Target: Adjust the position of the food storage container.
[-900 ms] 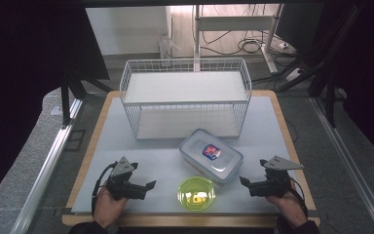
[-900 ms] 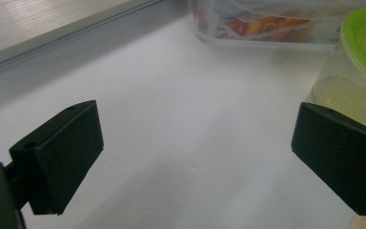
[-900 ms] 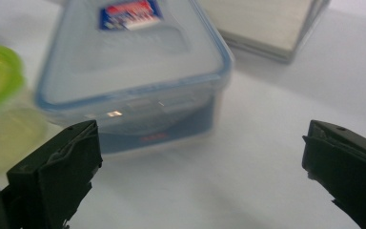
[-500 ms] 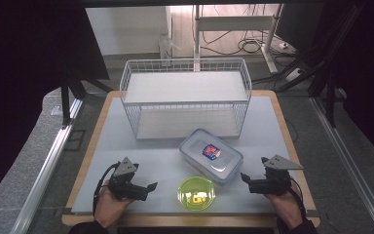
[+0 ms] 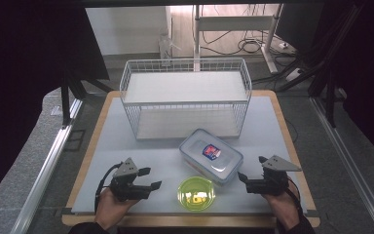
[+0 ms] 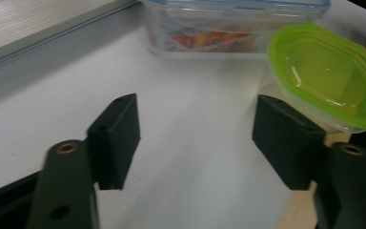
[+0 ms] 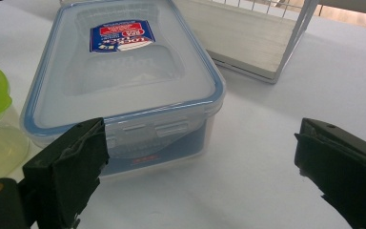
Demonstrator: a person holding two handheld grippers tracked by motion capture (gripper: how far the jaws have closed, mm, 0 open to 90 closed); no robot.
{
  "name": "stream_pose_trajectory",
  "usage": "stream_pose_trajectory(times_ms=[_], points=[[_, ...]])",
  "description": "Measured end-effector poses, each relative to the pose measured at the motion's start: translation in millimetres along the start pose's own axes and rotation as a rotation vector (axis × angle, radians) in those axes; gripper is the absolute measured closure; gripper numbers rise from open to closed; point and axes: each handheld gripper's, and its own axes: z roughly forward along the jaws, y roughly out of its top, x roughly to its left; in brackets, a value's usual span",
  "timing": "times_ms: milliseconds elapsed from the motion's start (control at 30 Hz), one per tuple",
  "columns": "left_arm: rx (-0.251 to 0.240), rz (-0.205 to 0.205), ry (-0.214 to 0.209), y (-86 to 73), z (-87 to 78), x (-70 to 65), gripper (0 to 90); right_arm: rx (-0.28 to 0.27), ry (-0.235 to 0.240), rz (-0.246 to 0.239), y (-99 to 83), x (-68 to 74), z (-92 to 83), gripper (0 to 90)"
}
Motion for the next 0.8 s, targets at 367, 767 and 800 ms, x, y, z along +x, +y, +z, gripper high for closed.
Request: stream_pose_trajectory(times_ms=[367, 767, 800], points=[[-0.040, 0.047, -0.101, 13.5, 5.1, -36.9, 79.6, -0.022, 0.000, -0.033, 1.5, 4.1, 0.1, 4.0], [-0.014, 0.159, -0.193, 24.0, 35.7, -90.5, 89.8, 0.004, 0.006, -0.051, 0.5, 7.6, 5.7, 4.0], [-0.010, 0.157, -0.207, 26.0, 41.4, -96.4, 89.8, 0.005, 0.006, -0.050, 0.5, 7.7, 5.9, 4.0]])
